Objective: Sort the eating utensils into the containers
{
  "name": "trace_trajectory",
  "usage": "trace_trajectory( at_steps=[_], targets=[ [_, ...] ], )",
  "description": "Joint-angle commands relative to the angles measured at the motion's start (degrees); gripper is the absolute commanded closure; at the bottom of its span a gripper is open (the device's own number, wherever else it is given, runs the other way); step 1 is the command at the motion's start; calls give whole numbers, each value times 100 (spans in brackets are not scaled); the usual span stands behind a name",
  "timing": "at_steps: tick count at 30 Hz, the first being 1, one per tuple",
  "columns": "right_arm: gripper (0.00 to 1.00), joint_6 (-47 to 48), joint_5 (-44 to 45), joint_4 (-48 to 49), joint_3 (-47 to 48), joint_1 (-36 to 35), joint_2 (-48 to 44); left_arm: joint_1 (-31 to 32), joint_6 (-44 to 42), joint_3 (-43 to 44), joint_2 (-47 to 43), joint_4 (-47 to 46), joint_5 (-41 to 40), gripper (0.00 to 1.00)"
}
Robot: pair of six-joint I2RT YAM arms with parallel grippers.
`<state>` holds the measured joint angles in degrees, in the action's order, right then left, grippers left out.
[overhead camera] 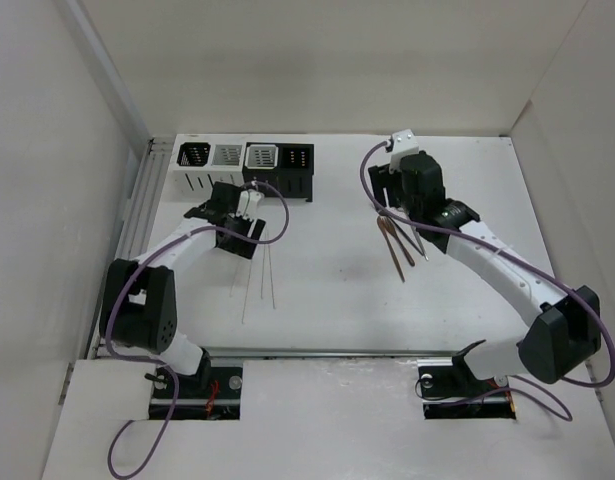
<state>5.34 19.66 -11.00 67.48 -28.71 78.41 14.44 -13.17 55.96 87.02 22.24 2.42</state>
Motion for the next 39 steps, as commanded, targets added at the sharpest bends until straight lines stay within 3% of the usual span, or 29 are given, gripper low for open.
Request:
trace_trajectory(
  at_steps=[1, 5, 12, 16, 17, 18, 26, 32, 39],
  targets=[
    [22, -525, -59, -86, -191, -47, -221, -142, 25, 55, 384, -71, 47, 31],
    [23, -578, -59, -86, -332, -99, -379, -248, 25, 275, 877, 88, 619, 41],
    [23, -631, 47, -86, -438, -153, -494, -310, -44, 135, 948, 193, 383, 56],
    [23, -631, 99, -138, -438, -153, -494, -310, -125, 134, 1220, 342, 435, 78],
    [23, -631, 152, -139, -438, -153, -494, -310, -194, 134, 1342, 421, 496, 93],
    [23, -631, 204, -139, -386, -153, -494, -310, -195, 186, 1396, 491, 558, 99],
    [23, -465, 266, -139, -332, -153, -494, -310, -248, 239, 1142, 439, 611, 100],
    [27, -464, 39, 10, -332, -153, -327, -258, -616, 187, 71, 106, -38, 100],
    [28, -157, -374, 248, 159, -153, 209, -143, -1301, 134, -1186, -18, -198, 100]
  ],
)
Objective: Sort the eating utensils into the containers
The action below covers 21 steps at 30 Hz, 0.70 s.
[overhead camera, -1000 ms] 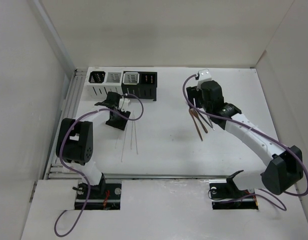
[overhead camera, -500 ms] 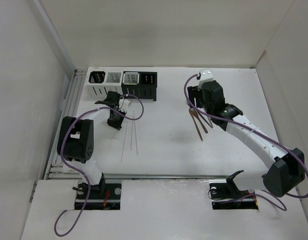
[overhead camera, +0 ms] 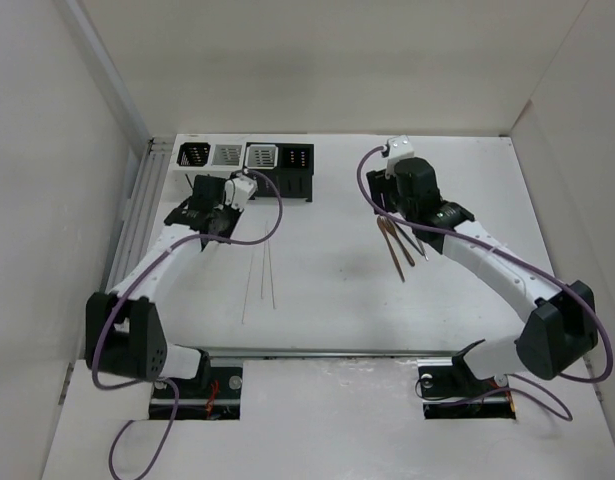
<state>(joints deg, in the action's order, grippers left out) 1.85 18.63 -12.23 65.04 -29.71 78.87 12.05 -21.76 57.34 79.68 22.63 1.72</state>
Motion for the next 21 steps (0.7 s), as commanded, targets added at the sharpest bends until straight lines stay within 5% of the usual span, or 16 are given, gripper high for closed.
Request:
trace_trajectory(
  at_steps=[1, 8, 15, 21],
  targets=[
    [29, 193, -325, 370, 553, -52, 225, 165, -513, -4, -584, -57, -128, 100],
    [30, 395, -852, 852, 1159, -52, 761, 17, -277, 312, -1438, -1408, 92, 100],
    [32, 326, -1687, 1345, 1976, 62, 1551, -765, 882, 1954, 159, -3168, -119, 100],
    [32, 193, -2056, 1346, 2768, 238, 2351, -1213, 901, 2658, 1479, -4301, -66, 100]
  ],
)
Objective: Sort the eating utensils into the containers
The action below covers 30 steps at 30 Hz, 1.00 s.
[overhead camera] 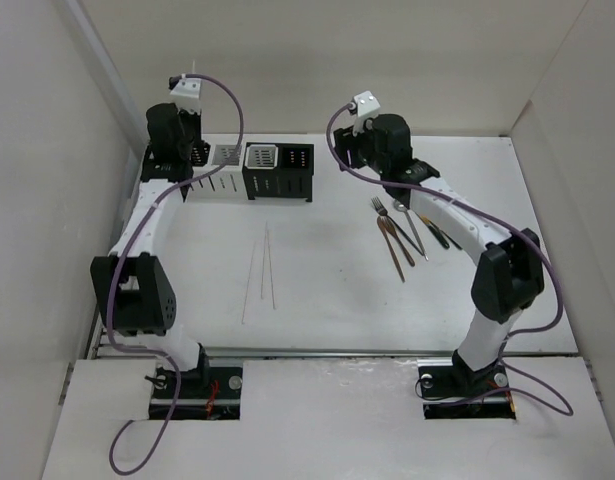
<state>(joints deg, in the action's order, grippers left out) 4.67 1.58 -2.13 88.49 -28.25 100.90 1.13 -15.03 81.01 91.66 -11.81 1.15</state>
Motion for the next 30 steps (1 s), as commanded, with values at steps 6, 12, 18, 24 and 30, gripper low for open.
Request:
trace_trajectory(
  at_steps=[6, 12, 18, 24, 30],
  targets=[
    [32, -141, -686, 336, 1030, 294, 755, -403, 562, 1154, 1494, -1051, 377, 100],
    [32, -194, -765, 336, 1092, 399, 835, -560, 624, 1488, 2145, -1428, 553, 100],
    [31, -194, -546, 336, 908, 452, 773, -561, 501, 619, 2068, -1482, 922, 100],
    [14, -194, -440, 336, 662, 452, 501, -666, 430, -6, 1602, -1263, 931, 61],
    [3, -194, -387, 336, 381, 390, 98, -719, 510, -7, 821, -544, 817, 42]
  ],
)
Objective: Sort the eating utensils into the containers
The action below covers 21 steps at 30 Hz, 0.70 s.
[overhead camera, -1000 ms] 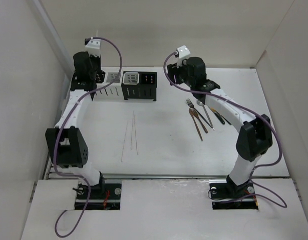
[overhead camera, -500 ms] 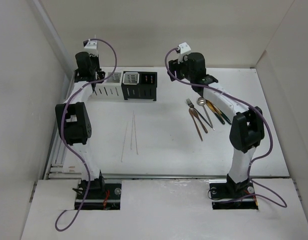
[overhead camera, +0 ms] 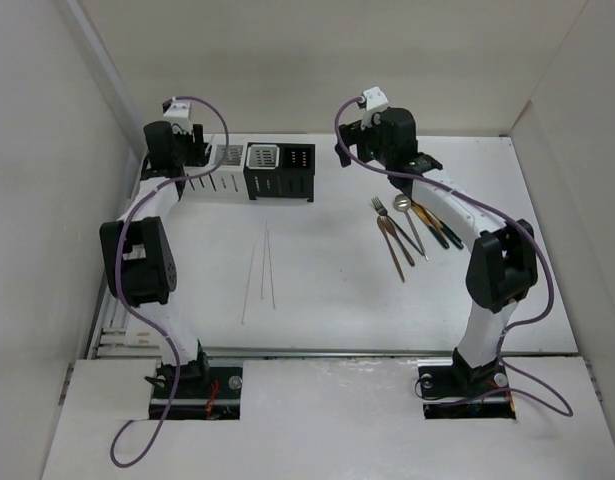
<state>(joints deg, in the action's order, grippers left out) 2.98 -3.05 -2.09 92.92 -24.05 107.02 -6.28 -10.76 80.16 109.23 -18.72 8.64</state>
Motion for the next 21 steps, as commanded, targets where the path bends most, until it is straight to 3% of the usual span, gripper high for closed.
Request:
trace_trajectory(
  at_steps=[1, 7, 11, 14, 17, 21],
  targets=[
    [3, -26, 146, 332, -116, -81, -577, 22, 135, 131, -1060, 332, 15, 40],
    [1, -87, 577, 332, -792, -354, -1217, 662, -5, -324, -2061, 2719, 224, 38],
    [1, -298, 823, 245, -1364, -425, -1675, 1337, -250, -1859, -2694, 3548, 901, 36],
    [1, -403, 946, 121, -1812, -486, -1973, 2031, -452, -2433, -3003, 3805, 964, 36],
    [1, -456, 1061, -11, -2138, -591, -2176, 2490, -523, -2804, -3057, 3937, 316, 35],
    [1, -518, 1184, -187, -2279, -644, -2317, 2580, -593, -3023, -3040, 3814, -161, 35]
  ],
)
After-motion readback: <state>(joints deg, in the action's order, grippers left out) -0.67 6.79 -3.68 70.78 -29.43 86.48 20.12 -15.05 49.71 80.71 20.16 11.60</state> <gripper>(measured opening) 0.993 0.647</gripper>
